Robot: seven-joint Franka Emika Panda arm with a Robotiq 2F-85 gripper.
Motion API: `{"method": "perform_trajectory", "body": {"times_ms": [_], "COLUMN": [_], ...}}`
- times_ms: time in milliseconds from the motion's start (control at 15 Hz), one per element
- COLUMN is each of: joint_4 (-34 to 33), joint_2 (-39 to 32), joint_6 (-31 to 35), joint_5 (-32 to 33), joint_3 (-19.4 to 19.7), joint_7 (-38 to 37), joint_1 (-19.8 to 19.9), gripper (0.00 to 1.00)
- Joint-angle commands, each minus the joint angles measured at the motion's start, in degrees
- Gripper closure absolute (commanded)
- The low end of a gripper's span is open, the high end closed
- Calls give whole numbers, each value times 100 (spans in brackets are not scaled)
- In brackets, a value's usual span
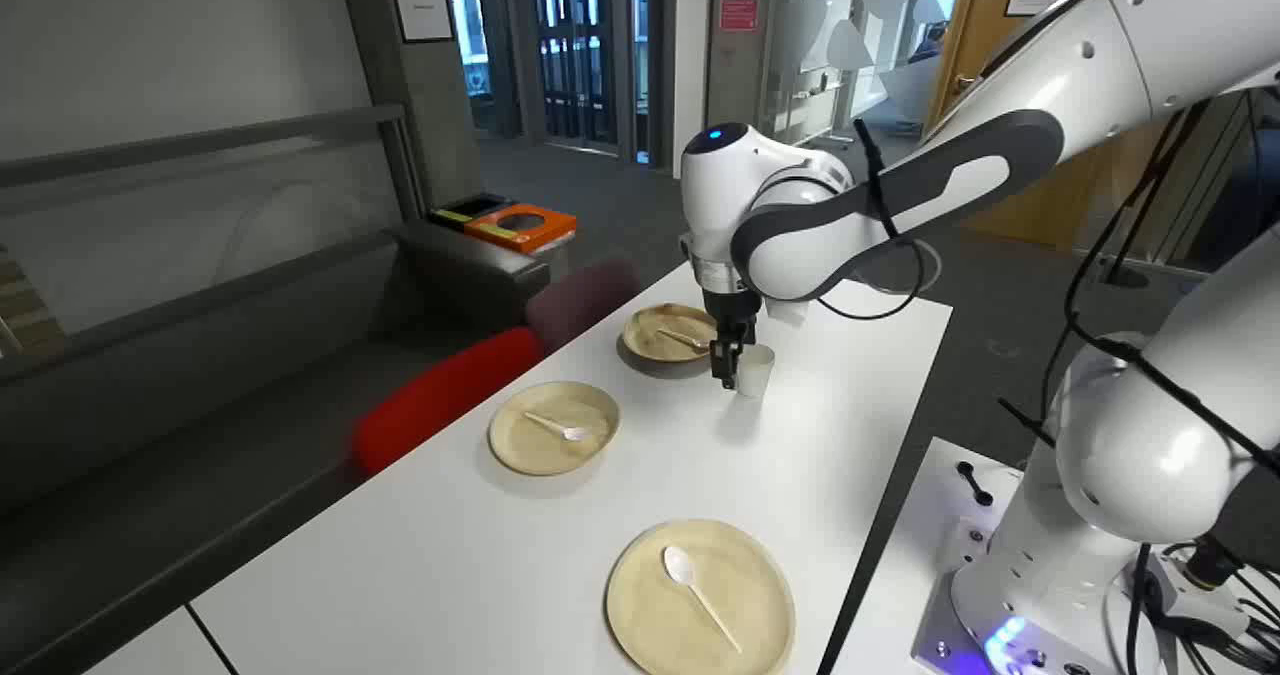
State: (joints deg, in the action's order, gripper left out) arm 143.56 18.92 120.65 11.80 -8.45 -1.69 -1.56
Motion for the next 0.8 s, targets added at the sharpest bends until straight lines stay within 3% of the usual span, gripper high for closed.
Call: {"method": "perform_trajectory", "body": {"times_ms": [0, 400, 733], "joint_4": [-8, 31, 275], "joint_2": [-15, -14, -298], "joint_6": [-16, 48, 259], "joint_5": [30, -25, -345], "joint_3": [89, 52, -2], "joint_7": [-26, -149, -750], "joint_1": [-94, -125, -218], "gripper": [0, 0, 0]}}
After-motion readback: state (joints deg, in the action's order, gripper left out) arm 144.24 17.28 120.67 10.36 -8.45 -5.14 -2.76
